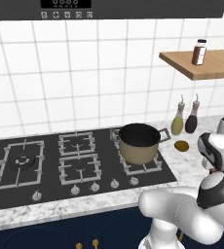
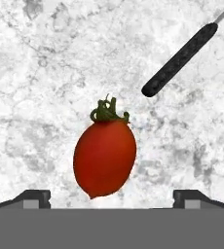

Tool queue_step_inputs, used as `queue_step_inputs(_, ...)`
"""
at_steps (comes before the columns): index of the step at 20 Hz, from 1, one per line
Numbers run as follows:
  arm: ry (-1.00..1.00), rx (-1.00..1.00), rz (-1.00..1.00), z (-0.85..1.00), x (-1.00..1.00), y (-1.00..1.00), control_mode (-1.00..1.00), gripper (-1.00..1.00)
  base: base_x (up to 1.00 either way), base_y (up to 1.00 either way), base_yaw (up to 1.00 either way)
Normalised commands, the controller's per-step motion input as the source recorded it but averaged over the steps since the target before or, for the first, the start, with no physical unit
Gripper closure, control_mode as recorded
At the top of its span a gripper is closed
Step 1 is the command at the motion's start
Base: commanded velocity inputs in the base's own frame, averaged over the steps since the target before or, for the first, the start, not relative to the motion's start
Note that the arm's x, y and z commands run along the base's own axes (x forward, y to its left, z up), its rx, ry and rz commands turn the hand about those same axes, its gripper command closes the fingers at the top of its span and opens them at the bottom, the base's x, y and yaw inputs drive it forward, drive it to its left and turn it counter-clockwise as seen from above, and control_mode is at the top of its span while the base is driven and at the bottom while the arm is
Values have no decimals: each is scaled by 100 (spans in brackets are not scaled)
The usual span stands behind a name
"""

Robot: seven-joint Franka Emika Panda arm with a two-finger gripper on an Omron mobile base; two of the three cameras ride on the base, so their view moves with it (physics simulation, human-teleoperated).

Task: Put the tomato and avocado in the pot. Retrieve the spatula and lightly stir the vegetables in the pot.

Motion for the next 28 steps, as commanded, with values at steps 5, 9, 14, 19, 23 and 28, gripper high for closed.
queue_step_inputs(5, 17, 9, 0, -56, 19, 3, -100, -100, 0, 0, 0)
queue_step_inputs(9, 13, 3, 0, -57, 7, 0, -100, -100, 0, 0, 0)
queue_step_inputs(14, 0, 0, 0, -12, 4, 0, -100, 100, 0, 0, 0)
queue_step_inputs(19, -6, 8, 6, 38, 0, 75, -100, 100, 0, 0, 0)
queue_step_inputs(23, -36, 4, 0, 71, -9, 100, -100, 100, 0, 0, 0)
queue_step_inputs(28, -36, 0, 0, 46, -68, 100, -100, 100, 0, 0, 0)
